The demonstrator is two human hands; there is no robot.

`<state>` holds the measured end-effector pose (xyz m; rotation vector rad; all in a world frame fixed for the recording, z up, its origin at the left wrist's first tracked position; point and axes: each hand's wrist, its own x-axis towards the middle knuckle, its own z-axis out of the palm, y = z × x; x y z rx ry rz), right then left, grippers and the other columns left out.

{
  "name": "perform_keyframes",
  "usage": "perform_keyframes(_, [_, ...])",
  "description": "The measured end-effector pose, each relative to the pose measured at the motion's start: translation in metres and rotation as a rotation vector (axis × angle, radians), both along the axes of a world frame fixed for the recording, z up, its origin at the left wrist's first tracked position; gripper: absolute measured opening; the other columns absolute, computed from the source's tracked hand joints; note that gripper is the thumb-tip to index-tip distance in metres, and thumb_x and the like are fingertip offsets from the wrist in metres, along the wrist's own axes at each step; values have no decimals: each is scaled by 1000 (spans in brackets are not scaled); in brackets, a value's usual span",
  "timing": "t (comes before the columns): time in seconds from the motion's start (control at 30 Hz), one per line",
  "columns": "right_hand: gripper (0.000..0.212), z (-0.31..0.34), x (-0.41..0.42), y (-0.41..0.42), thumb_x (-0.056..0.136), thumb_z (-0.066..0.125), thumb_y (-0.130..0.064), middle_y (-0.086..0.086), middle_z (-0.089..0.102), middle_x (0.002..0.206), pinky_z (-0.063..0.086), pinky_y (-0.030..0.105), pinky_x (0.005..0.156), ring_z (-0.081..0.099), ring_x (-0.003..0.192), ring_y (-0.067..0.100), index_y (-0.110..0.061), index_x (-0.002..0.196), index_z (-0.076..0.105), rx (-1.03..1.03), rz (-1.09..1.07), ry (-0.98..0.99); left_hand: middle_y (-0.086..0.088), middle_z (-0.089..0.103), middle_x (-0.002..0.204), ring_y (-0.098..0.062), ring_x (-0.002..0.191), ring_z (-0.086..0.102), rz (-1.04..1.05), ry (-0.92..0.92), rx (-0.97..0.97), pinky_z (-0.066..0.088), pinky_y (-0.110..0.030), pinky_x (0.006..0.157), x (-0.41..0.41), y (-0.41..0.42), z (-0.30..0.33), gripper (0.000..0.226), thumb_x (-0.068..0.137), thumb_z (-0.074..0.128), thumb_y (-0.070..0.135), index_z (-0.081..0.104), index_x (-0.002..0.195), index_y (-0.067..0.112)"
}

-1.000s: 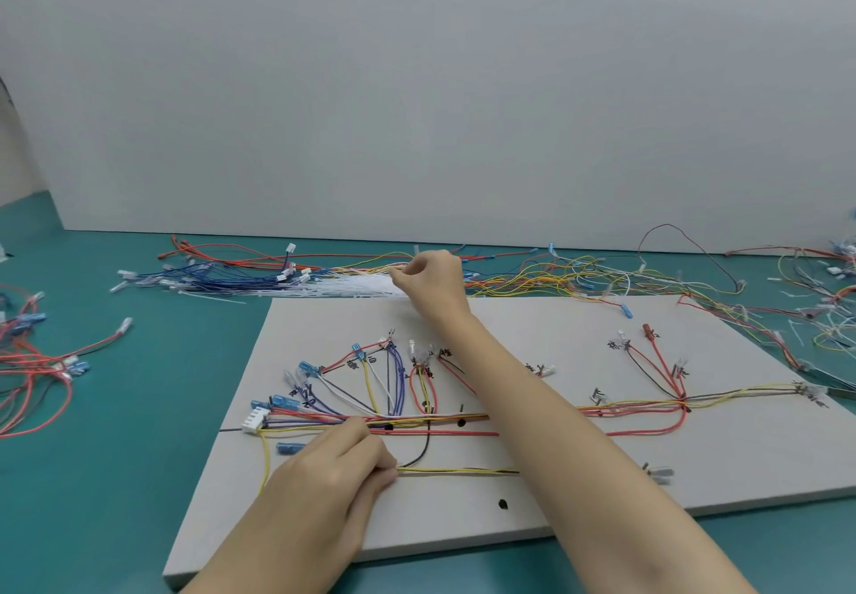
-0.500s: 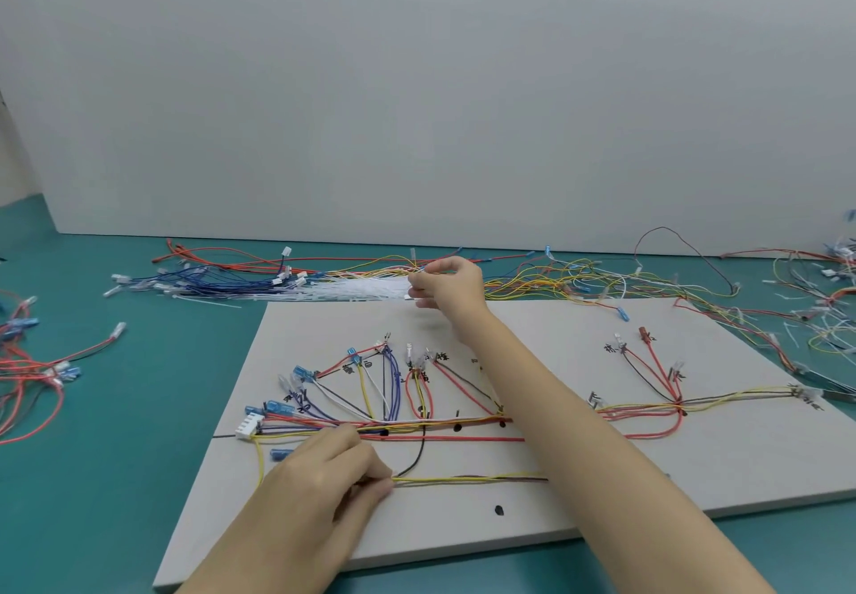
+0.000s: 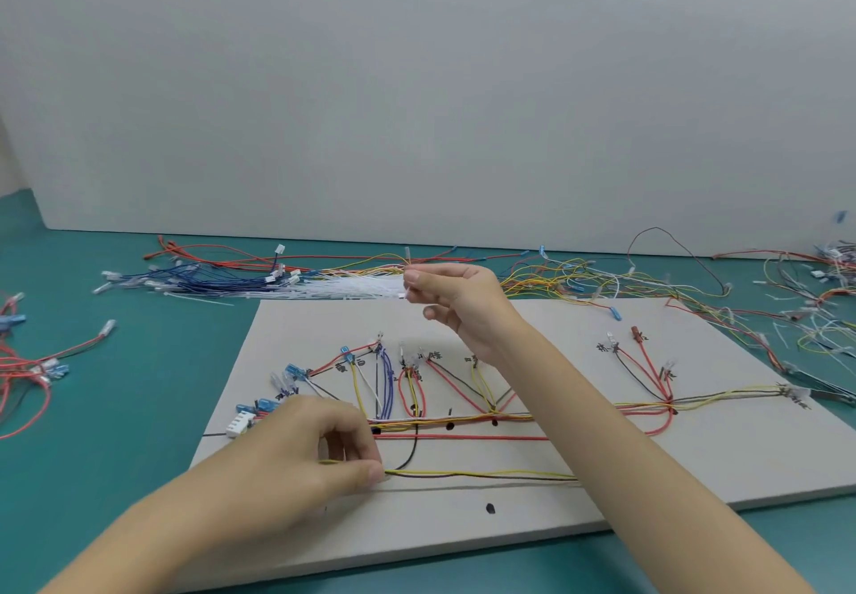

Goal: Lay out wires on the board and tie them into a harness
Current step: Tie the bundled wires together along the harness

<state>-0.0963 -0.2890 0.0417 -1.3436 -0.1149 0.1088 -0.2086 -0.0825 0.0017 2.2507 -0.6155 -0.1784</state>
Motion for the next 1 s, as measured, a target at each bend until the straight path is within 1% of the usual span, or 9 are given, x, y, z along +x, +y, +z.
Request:
perform_keyframes(0.07, [13, -2, -7, -2, 82, 73, -4, 6, 71, 77, 47, 17, 51, 67, 66, 13, -1, 95, 73, -20, 51, 9, 9, 70, 76, -4, 67, 61, 10, 53, -55, 54, -27, 67, -1, 1, 1, 15, 74, 69, 48, 71, 76, 33])
perform_keyframes(0.17, [12, -6, -19, -7, 83, 72, -3, 7, 72, 78, 50, 18, 56, 66, 65, 13, -1, 95, 73, -67, 98, -10, 1, 70, 70, -3, 61, 59, 39, 98, -177, 51, -23, 62, -3, 0, -2, 14, 73, 69, 41, 72, 74, 28])
perform_keyframes(0.27, [14, -10, -30, -16, 83, 71, -1, 9, 72, 77, 53, 20, 60, 66, 65, 15, 1, 96, 74, -76, 102, -37, 3, 68, 67, 0, 57, 53, 52, 58, -176, 41, -16, 55, -4, -1, -7, 8, 79, 74, 32, 72, 73, 28])
perform_keyframes(0.37, [12, -12, -37, -29, 82, 71, 1, 11, 72, 77, 53, 22, 59, 67, 65, 17, -3, 92, 76, -106, 84, -81, 8, 66, 65, 0, 55, 51, 71, 24, -148, 36, -11, 53, -6, -2, -8, 15, 83, 74, 22, 71, 72, 32])
perform_keyframes(0.5, [10, -17, -46, -45, 78, 73, 1, 13, 71, 74, 48, 23, 51, 66, 64, 19, -7, 82, 78, -151, 98, -128, 13, 63, 70, -2, 64, 52, 66, -55, -63, 36, -11, 57, -8, -6, -9, 19, 86, 70, 20, 67, 80, 38])
perform_keyframes(0.63, [12, -24, -50, -58, 78, 73, 1, 15, 72, 76, 49, 23, 53, 68, 66, 20, -8, 82, 79, -186, 60, -124, 12, 60, 83, -8, 78, 55, -3, -112, 20, 39, -17, 66, -9, -8, -7, 28, 90, 67, 20, 70, 91, 48])
perform_keyframes(0.77, [12, -29, -52, -64, 79, 71, 2, 16, 72, 76, 49, 23, 52, 68, 67, 20, -7, 83, 78, -190, 39, -100, 18, 60, 86, -4, 77, 52, 5, -116, 0, 36, -12, 65, -11, -9, -4, 28, 89, 68, 17, 71, 85, 45])
perform_keyframes(0.9, [13, -30, -54, -66, 80, 70, 4, 17, 73, 79, 48, 23, 50, 68, 66, 19, -7, 83, 78, -222, 49, -79, 27, 59, 92, 1, 86, 53, 6, -147, 87, 37, -10, 70, -16, -13, -2, 26, 90, 65, 17, 68, 77, 39])
perform_keyframes(1.0, [12, -27, -55, -65, 78, 73, 3, 18, 73, 80, 48, 22, 50, 68, 66, 19, -7, 82, 78, -250, 50, -86, 21, 60, 87, 6, 91, 50, 11, -183, 124, 35, -8, 73, -21, -15, -1, 25, 92, 62, 18, 66, 80, 39])
